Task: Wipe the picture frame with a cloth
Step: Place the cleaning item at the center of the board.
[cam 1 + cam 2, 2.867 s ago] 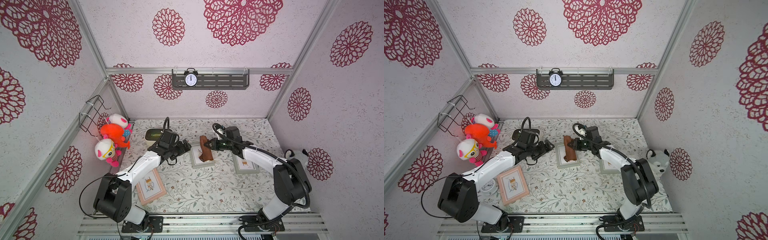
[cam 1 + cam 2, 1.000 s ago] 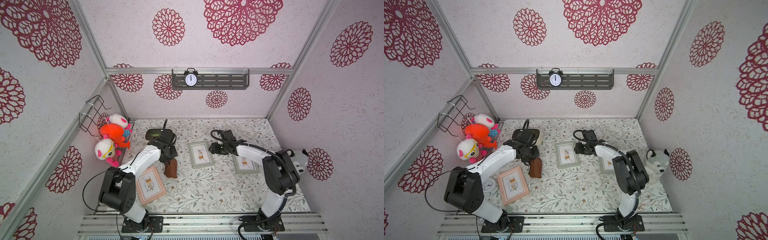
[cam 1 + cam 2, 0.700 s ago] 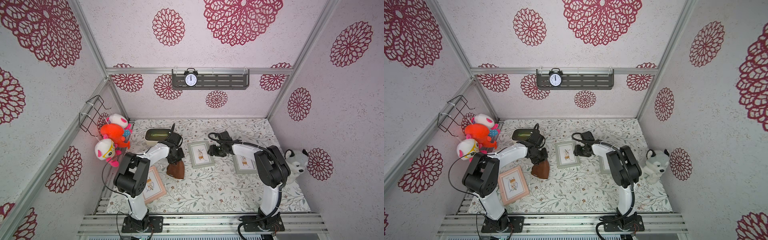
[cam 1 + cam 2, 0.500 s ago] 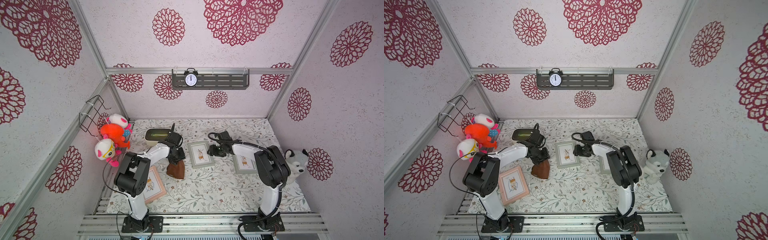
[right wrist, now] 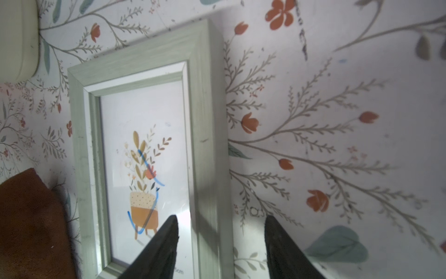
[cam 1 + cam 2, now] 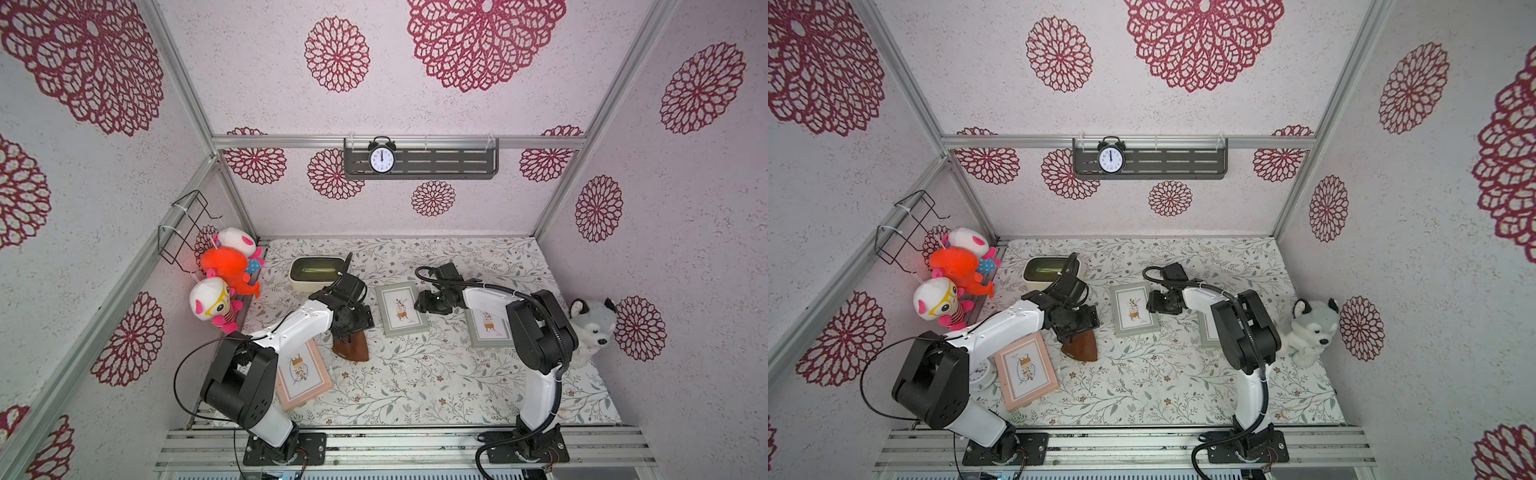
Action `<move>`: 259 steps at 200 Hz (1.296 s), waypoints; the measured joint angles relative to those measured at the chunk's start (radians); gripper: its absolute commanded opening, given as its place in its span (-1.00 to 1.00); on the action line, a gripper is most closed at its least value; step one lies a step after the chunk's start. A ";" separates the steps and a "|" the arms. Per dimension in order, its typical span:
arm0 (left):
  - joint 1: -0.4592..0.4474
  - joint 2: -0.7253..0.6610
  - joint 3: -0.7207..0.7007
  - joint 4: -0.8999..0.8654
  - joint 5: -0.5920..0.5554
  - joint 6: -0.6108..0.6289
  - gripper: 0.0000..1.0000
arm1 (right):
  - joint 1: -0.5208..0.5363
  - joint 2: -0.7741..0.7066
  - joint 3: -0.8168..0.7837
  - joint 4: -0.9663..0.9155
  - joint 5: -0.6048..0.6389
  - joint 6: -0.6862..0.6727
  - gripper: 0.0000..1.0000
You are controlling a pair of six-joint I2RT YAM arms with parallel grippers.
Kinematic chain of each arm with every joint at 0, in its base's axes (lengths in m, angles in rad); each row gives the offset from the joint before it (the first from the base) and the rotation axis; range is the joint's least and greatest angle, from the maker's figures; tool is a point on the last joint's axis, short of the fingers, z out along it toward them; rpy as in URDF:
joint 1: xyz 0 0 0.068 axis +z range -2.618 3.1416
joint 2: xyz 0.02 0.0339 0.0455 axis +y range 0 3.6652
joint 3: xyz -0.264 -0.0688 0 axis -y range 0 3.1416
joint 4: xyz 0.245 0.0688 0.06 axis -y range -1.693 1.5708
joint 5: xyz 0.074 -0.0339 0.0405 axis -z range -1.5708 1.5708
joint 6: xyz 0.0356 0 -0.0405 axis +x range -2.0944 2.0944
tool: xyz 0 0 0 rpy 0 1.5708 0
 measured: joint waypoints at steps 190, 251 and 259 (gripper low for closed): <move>0.047 0.074 0.164 -0.002 -0.150 0.072 0.67 | 0.002 -0.210 -0.163 0.111 -0.029 0.020 0.21; 0.099 0.158 0.168 0.122 0.057 0.045 0.21 | 0.083 -0.323 -0.347 0.345 -0.081 0.040 0.21; 0.108 0.162 0.168 0.137 0.082 0.036 0.16 | 0.118 -0.317 -0.364 0.387 -0.084 0.051 0.20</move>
